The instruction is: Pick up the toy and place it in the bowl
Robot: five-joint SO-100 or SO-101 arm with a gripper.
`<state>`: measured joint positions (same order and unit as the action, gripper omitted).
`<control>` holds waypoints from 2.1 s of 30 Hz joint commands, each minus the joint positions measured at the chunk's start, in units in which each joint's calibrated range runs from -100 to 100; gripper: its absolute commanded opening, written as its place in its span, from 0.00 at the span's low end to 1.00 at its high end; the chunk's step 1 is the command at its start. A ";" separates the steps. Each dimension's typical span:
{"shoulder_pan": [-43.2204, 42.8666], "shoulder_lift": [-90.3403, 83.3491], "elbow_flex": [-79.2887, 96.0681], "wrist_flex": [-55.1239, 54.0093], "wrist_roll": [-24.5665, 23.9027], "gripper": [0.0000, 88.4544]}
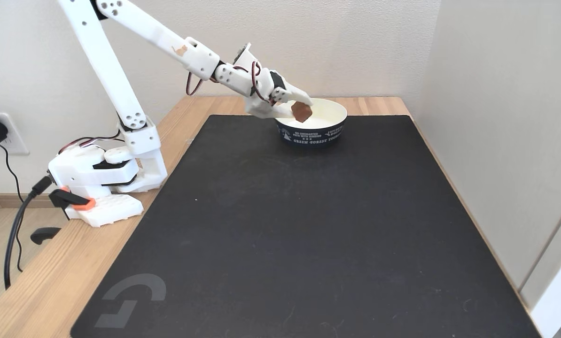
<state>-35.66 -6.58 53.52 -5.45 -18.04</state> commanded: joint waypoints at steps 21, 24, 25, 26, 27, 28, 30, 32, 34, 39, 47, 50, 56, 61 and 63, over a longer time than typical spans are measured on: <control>8.85 -22.73 -4.17 15.78 -2.10 0.03; 15.88 -38.40 8.00 21.28 2.65 0.03; 17.72 -42.73 12.05 21.62 3.53 0.03; 19.81 -47.40 16.74 21.62 4.00 0.03; 21.82 -51.49 21.15 21.62 4.21 0.03; 25.92 -60.49 29.99 21.70 4.21 0.03; 29.35 -69.25 38.28 21.70 4.21 0.03; 33.53 -80.42 46.48 23.48 4.21 0.03; 35.54 -86.84 45.85 32.37 5.99 0.03; 40.81 -92.92 45.94 49.22 14.02 0.03; 40.39 -92.92 45.67 60.31 18.15 0.03; 40.39 -92.92 45.31 61.25 17.78 0.03; 37.55 -92.84 45.13 61.41 18.15 0.03; 35.71 -92.84 45.22 60.74 18.15 0.03; 35.71 -92.84 45.22 60.74 18.15 0.03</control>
<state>0.12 -98.75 98.68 55.85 -0.28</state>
